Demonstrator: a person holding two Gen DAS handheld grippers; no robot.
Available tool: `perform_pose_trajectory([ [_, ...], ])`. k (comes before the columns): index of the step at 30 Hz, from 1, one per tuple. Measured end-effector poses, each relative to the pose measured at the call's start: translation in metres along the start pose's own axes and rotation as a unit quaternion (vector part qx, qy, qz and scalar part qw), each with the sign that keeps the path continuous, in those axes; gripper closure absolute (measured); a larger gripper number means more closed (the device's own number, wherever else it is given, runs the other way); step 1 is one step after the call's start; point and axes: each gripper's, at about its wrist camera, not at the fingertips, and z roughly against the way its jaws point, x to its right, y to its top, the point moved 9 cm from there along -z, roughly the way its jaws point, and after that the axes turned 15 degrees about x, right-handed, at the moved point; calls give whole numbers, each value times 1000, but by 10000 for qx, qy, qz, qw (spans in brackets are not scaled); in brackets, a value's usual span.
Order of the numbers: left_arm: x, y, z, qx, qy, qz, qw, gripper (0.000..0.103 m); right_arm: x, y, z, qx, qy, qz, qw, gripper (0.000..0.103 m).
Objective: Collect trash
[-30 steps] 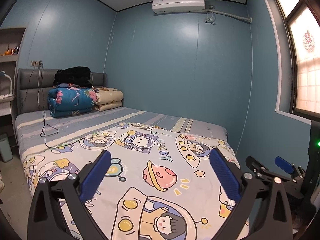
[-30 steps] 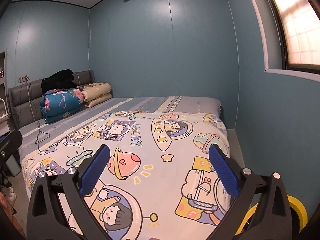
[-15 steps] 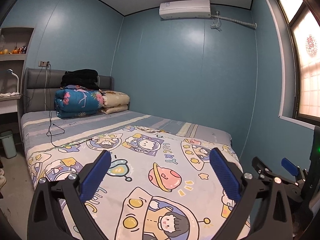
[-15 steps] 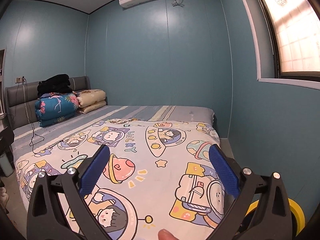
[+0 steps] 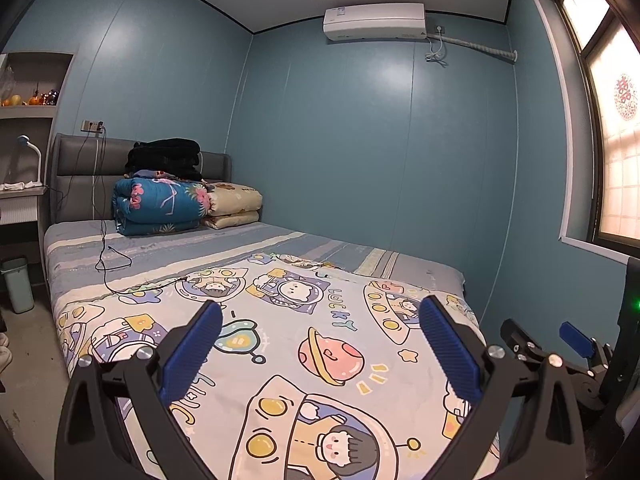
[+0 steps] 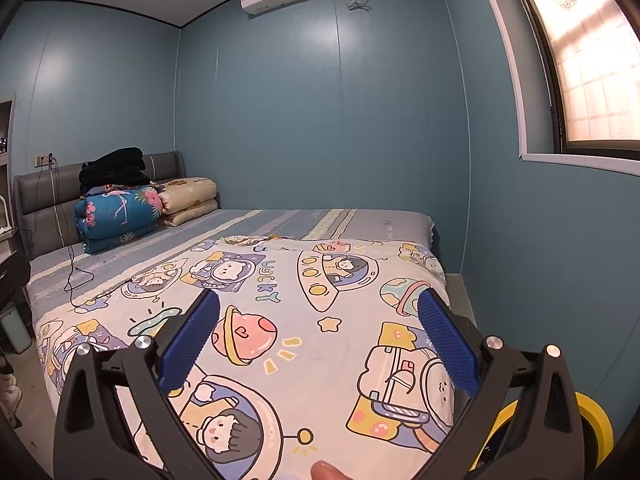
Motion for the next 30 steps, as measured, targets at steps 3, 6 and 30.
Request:
perform_pose_trajectory([
  [3,0,-2,0,-36,-16,23,10000,8,0,-2,-1,-37,8,-1,10000,8],
  [6,1,-2,1,-14,-14,-16,10000,8,0,-4,-2,-85,21,-29,10000,8],
  [30,2,0,1,-3,-29,-41,10000,8,-1,-7,-4,-154,51,-59,9999,8],
])
